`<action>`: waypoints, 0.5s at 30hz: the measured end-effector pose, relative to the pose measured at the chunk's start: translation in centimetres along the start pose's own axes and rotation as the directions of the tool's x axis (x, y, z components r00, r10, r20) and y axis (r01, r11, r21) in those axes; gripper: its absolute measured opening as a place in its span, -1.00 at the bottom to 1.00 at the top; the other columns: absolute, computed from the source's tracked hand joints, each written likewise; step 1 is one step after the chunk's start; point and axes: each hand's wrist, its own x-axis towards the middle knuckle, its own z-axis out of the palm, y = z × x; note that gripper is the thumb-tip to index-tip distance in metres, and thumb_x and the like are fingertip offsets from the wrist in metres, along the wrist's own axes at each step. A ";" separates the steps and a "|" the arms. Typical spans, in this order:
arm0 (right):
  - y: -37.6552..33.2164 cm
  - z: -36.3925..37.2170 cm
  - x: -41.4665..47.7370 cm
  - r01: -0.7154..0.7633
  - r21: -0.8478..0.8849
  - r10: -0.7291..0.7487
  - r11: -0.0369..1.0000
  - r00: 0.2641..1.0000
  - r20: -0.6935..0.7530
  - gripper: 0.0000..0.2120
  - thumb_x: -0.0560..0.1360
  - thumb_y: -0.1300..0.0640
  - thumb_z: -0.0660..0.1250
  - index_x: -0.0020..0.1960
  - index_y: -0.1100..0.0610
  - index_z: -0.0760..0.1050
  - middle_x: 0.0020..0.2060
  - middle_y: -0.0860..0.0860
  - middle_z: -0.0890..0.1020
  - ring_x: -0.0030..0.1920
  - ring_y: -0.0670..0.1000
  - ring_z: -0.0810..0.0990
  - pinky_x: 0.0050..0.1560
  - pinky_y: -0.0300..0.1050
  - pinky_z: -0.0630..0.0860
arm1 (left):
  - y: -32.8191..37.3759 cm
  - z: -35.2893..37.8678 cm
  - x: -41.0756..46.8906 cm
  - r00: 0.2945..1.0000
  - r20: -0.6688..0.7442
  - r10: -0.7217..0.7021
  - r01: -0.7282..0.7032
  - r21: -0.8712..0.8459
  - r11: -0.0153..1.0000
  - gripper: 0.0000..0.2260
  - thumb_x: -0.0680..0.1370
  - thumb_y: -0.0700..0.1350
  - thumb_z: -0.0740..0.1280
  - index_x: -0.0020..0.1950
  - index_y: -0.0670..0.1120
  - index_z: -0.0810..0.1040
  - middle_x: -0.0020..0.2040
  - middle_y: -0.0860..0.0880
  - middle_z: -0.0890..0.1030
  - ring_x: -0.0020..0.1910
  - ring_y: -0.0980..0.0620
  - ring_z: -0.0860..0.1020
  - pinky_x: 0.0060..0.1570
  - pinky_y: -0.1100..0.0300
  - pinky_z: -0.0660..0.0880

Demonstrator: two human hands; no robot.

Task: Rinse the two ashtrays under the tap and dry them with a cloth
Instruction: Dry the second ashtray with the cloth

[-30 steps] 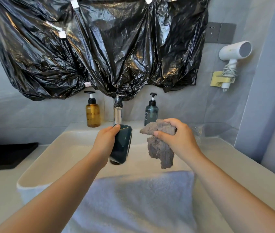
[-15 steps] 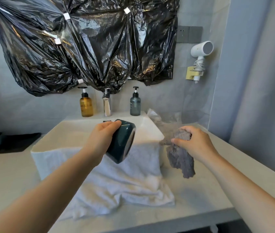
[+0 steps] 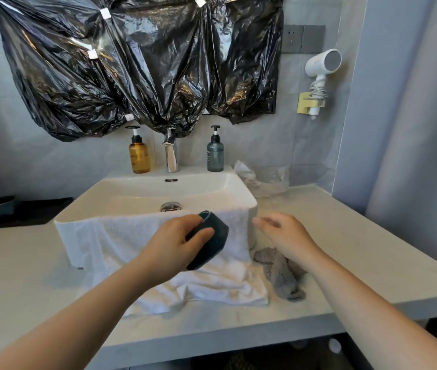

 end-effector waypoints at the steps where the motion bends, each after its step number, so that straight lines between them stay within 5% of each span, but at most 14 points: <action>1: -1.3 0.5 0.0 -0.042 0.167 0.029 0.985 0.996 0.084 -0.59 0.56 -0.12 0.26 0.15 0.21 0.56 0.13 0.16 0.62 0.06 0.12 0.62 0.13 0.05 0.54 | 0.0 -0.2 -0.3 0.995 0.010 0.103 -0.103 0.142 0.984 -0.69 0.58 0.04 0.19 -0.26 -0.13 0.41 -0.37 0.00 0.45 -0.38 0.01 0.40 -0.34 0.17 0.30; 3: -3.6 1.4 -0.2 -0.246 0.428 0.104 0.870 0.939 0.328 -0.53 0.56 -0.18 0.22 0.11 0.24 0.53 0.00 0.17 0.63 -0.12 0.12 0.65 -0.01 0.02 0.63 | -0.2 -0.7 -0.6 0.945 0.056 0.321 -0.320 0.348 0.881 -0.71 0.55 0.07 0.14 -0.26 -0.09 0.41 -0.36 0.04 0.45 -0.38 0.02 0.38 -0.39 0.27 0.25; 6: -5.4 2.7 -0.6 -0.355 0.426 0.091 0.832 0.845 0.527 -0.50 0.56 -0.26 0.15 0.02 0.17 0.54 -0.18 0.13 0.61 -0.27 0.05 0.62 -0.15 -0.09 0.62 | -0.5 -1.7 -0.6 0.845 0.192 0.499 -0.522 0.492 0.696 -0.79 0.52 -0.05 0.20 -0.29 -0.10 0.40 -0.38 0.00 0.46 -0.41 -0.03 0.36 -0.35 0.22 0.28; 12: -5.8 4.6 -0.7 -0.184 0.454 -0.012 0.872 0.918 0.395 -0.68 0.61 -0.05 0.16 -0.01 0.16 0.57 -0.32 0.07 0.59 -0.37 0.01 0.59 -0.30 -0.13 0.56 | -1.3 -3.2 -0.9 0.818 0.280 0.502 -0.559 0.594 0.579 -0.75 0.57 -0.01 0.15 -0.22 -0.09 0.50 -0.33 0.03 0.51 -0.33 -0.03 0.45 0.09 0.08 0.46; 15: -5.8 5.4 -0.5 -0.105 0.446 -0.062 0.889 0.937 0.344 -0.63 0.62 -0.03 0.14 0.05 0.23 0.58 -0.30 0.09 0.60 -0.35 0.04 0.59 -0.31 -0.11 0.56 | -1.5 -3.7 -1.7 0.854 0.221 0.472 -0.504 0.576 0.643 -0.75 0.56 0.04 0.17 -0.13 -0.06 0.54 -0.21 0.05 0.56 -0.20 0.01 0.50 0.10 0.08 0.48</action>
